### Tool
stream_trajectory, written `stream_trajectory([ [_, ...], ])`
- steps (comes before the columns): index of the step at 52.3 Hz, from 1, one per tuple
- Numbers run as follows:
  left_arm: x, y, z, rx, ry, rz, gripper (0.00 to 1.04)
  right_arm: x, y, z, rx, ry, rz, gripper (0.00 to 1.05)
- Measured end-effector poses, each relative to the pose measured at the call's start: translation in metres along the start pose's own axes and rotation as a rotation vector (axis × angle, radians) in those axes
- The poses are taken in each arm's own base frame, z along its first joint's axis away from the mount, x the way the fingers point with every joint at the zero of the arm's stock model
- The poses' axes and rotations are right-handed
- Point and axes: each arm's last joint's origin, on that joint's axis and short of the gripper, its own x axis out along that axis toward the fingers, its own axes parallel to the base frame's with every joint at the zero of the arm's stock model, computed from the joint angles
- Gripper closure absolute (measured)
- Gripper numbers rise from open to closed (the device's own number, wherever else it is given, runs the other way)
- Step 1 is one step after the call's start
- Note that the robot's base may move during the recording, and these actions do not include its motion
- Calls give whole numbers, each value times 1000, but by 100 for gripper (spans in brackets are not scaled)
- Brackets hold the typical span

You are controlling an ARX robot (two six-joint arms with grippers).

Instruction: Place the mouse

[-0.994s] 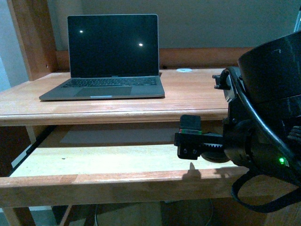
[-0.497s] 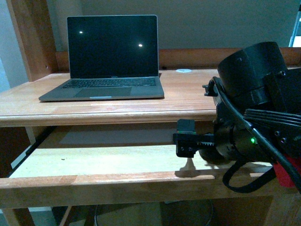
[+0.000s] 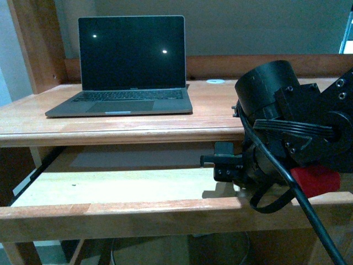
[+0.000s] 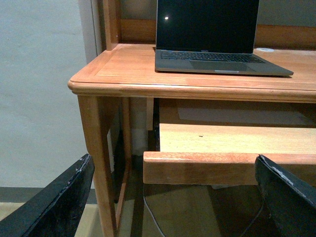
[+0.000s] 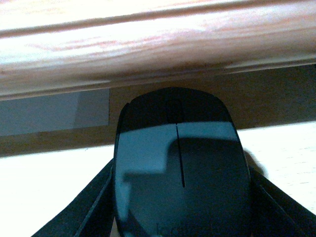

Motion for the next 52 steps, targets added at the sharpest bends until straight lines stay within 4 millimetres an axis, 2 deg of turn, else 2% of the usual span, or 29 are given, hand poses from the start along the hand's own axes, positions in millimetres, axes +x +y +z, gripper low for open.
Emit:
stream_trajectory([
  [5,0,0,0,0,0,0,7,-2,-2,0,4,-8,14,41],
  [9,0,0,0,0,0,0,7,-16,-8,-4,-3,-7,36,41],
  [16,0,0,0,0,0,0,7,-62,-20,5,-13,-106,89,41],
  [20,0,0,0,0,0,0,7,-86,-34,0,-21,-122,109,41],
  [23,0,0,0,0,0,0,7,-95,-48,-7,-21,-118,114,41],
  [29,0,0,0,0,0,0,7,-95,-57,-21,-28,-86,122,41],
  [52,0,0,0,0,2,0,7,-95,-55,-21,-33,-85,130,41],
])
